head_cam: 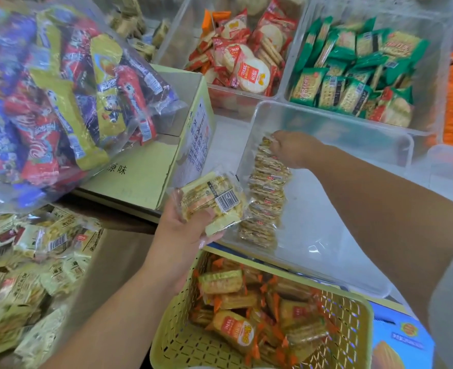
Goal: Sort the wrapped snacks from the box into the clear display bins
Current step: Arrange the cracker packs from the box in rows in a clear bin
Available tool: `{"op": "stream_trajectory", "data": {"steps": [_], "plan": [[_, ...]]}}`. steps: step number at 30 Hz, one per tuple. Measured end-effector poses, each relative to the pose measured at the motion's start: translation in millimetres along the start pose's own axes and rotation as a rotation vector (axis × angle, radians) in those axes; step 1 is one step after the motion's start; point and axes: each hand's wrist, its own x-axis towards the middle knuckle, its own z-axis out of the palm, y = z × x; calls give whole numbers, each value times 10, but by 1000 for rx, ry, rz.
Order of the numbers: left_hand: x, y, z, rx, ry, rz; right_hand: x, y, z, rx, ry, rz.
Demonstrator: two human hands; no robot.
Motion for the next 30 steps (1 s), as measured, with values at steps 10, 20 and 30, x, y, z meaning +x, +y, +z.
{"op": "stream_trajectory", "data": {"steps": [10, 20, 30], "plan": [[-69, 110, -20, -181, -52, -58, -796, -276, -103, 82, 354, -96], [-440, 251, -108, -32, -215, -166, -2258, -746, -35, 379, 208, -624], [-787, 203, -107, -25, -158, -275, -2618, -953, 309, 737, 357, -431]]}}
